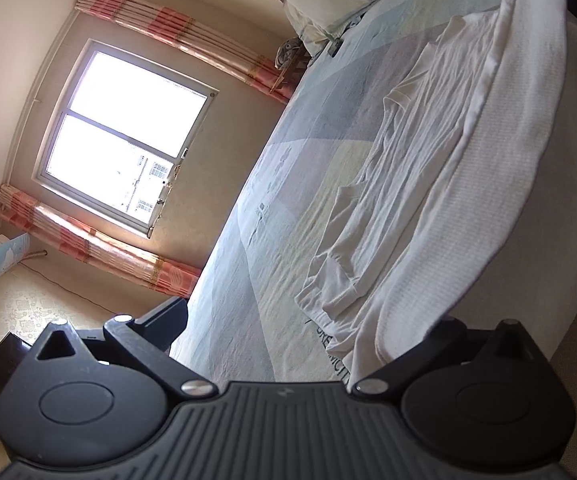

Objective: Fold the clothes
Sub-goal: 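Lower both open grippers to the long side edge of the sweatshirt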

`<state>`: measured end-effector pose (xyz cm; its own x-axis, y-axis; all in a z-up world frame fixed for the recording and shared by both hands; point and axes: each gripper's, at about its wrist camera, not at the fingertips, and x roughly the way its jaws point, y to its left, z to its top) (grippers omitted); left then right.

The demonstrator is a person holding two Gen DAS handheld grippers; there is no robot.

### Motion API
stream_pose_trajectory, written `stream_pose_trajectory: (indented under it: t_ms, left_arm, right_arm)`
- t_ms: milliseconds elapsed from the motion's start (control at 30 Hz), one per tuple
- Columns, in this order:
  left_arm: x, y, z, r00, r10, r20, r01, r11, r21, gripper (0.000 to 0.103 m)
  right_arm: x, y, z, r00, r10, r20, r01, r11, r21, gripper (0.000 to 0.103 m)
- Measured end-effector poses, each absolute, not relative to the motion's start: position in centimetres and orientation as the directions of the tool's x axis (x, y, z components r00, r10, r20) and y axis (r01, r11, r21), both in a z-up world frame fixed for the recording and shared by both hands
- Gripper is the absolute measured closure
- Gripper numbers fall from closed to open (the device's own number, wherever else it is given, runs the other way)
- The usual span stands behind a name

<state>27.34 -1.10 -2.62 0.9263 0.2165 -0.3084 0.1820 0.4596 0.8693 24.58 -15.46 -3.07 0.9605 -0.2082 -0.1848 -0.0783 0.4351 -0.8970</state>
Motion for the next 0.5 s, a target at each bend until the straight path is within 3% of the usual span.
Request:
stream_pose_trajectory:
  t_ms: [267, 500]
  left_arm:
    - [32.8, -0.9, -2.6, 0.924, 0.209, -0.320, 0.196, 0.461, 0.865, 0.000]
    - [37.8, -1.3, -3.3, 0.919, 0.211, -0.332, 0.214, 0.441, 0.872, 0.000]
  right_arm:
    - [30.2, -15.8, -3.4, 0.964, -0.195, -0.180, -0.085, 0.414, -0.906, 0.000]
    - [36.2, -16.5, -3.4, 0.951, -0.196, -0.240, -0.135, 0.435, -0.890, 0.000]
